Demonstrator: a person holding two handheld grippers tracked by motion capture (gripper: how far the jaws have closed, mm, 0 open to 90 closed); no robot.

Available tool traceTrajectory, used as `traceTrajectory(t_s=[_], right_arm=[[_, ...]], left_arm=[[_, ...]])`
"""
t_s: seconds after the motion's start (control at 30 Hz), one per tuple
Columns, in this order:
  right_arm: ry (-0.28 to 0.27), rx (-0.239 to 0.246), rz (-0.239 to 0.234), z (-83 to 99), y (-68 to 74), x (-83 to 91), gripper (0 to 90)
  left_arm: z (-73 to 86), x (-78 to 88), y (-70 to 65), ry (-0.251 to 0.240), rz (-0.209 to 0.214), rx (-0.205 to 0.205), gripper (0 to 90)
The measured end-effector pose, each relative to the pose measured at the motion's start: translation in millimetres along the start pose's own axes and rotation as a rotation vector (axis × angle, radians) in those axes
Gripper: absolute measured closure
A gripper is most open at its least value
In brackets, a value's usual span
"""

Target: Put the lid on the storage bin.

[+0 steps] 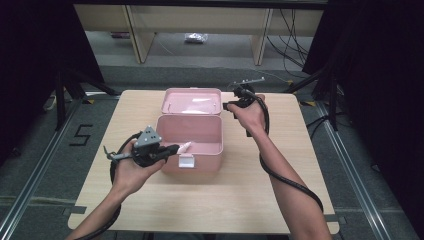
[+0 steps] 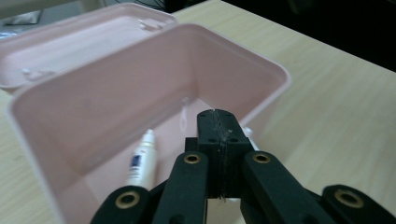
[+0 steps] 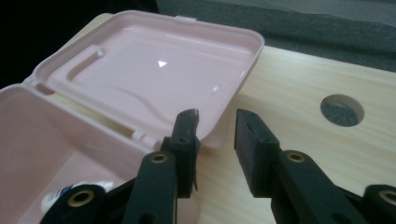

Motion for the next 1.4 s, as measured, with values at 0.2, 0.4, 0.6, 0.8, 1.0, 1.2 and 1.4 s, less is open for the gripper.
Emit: traceTrajectory(t_s=[0.2,0.4,0.6,0.8,1.0,1.2,1.4], right_arm=[[-0.032,0.052,-0.078,10.9,30.2,30.5,71.7],[-0.065,0.126,-0.138,24.5,53.1,57.1,74.1],[-0.066,0.201,-0.187,38.9,74.3,70.2,83.5],[-0.037,0.260,-0.223,57.9,91.2,73.5,90.0],[-0.013,0.294,-0.262,75.6,112.7,69.9,90.0],[0.020,0.363,-0.295,93.5,134.3,59.7,90.0],[0.041,0.382,-0.302,105.2,144.1,50.7,90.0]], left_arm=[[-24.5,-9.5,49.2,-0.028,-0.112,0.067,77.6],[-37.4,-33.1,103.3,-0.011,-0.198,0.182,56.1],[-41.7,-50.0,128.6,0.011,-0.233,0.238,48.9],[-44.8,-62.4,141.3,0.011,-0.238,0.271,46.3],[-50.9,-74.3,151.5,0.031,-0.263,0.280,46.0],[-56.8,-87.8,160.1,0.071,-0.290,0.242,47.9],[-60.4,-99.9,168.2,0.098,-0.315,0.222,51.3]])
Point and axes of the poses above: each handheld gripper's, and its own axes: x roughly backward along the jaws, z roughly out of its underside, y roughly to its left, the point moved 2 cm from there along -x, roughly forward along the jaws
